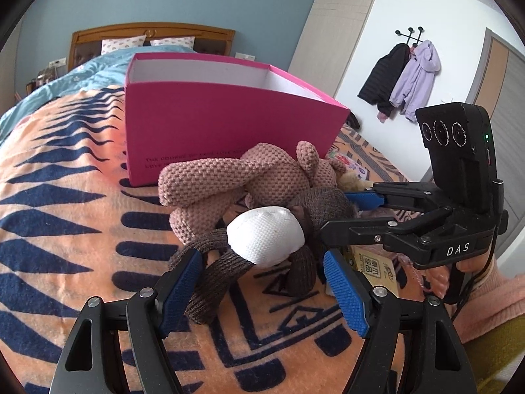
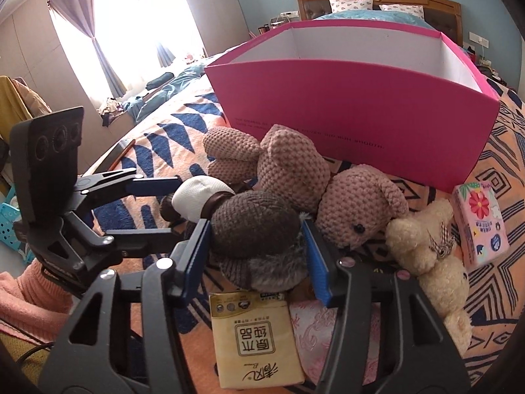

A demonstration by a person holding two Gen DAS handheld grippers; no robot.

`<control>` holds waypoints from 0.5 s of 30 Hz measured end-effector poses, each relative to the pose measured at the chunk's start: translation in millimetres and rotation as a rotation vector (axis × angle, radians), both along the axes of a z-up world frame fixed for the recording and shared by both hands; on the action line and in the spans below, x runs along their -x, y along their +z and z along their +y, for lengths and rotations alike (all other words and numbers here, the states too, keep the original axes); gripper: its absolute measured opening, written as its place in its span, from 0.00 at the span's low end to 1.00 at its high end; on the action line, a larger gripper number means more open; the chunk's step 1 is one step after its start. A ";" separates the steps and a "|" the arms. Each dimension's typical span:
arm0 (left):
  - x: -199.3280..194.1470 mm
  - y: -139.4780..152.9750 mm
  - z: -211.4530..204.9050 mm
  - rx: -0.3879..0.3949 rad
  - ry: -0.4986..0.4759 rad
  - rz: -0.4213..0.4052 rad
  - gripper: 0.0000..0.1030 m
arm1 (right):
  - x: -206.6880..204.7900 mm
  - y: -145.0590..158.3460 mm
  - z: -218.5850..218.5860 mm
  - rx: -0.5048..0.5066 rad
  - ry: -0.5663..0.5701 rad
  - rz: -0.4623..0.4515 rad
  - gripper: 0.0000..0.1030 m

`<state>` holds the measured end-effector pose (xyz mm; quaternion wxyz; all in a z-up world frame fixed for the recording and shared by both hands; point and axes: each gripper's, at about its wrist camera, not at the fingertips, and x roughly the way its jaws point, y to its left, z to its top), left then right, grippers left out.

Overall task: Organize objects
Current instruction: 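Grasp the brown-and-white plush monkey with the right gripper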

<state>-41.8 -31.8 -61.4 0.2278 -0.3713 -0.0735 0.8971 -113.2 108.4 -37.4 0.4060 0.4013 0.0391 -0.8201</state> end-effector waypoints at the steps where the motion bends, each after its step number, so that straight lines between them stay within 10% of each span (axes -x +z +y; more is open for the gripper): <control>1: 1.0 -0.8 0.1 -0.018 -0.004 -0.014 0.75 | -0.4 0.1 1.0 0.004 -0.003 0.002 0.55; 15: -9.6 17.6 16.4 -0.049 -0.019 -0.011 0.64 | -6.7 16.4 11.3 0.060 0.010 0.030 0.55</control>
